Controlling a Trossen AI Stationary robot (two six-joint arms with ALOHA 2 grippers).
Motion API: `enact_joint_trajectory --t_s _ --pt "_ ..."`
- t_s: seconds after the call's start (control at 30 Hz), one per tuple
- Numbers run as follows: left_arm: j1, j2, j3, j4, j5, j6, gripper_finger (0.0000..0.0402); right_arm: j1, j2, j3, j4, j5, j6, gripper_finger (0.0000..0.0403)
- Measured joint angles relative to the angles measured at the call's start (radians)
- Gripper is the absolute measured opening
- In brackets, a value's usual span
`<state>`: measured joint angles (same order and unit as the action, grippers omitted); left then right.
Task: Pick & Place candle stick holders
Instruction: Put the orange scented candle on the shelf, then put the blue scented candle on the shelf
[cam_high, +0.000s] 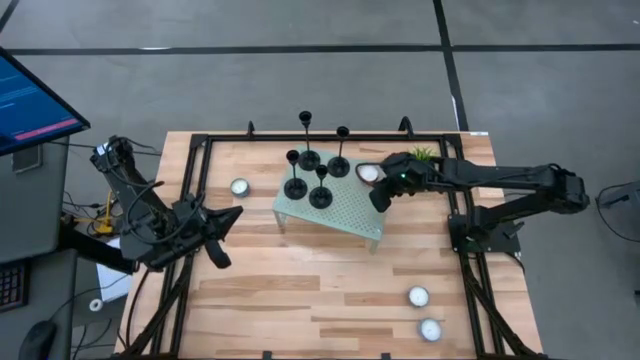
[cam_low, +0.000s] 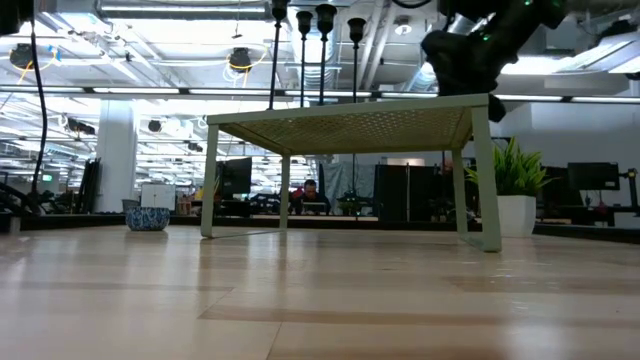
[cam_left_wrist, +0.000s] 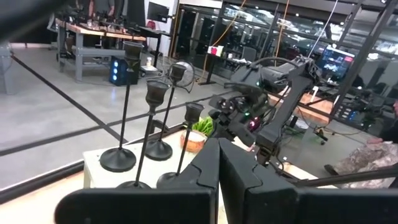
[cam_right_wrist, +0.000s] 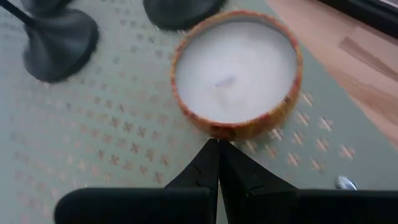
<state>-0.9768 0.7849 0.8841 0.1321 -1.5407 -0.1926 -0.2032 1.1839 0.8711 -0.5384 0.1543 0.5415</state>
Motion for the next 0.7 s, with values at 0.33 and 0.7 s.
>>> enact_joint_trajectory --t_s 0.33,0.7 --pt "0.009 0.000 0.000 0.000 -0.030 0.056 0.0002 -0.056 0.000 0.000 0.055 -0.042 -0.047 0.0000" --pt "0.112 -0.001 0.000 -0.001 -0.030 0.109 0.0002 -0.033 -0.008 0.071 -0.042 -0.079 -0.054 0.0000"
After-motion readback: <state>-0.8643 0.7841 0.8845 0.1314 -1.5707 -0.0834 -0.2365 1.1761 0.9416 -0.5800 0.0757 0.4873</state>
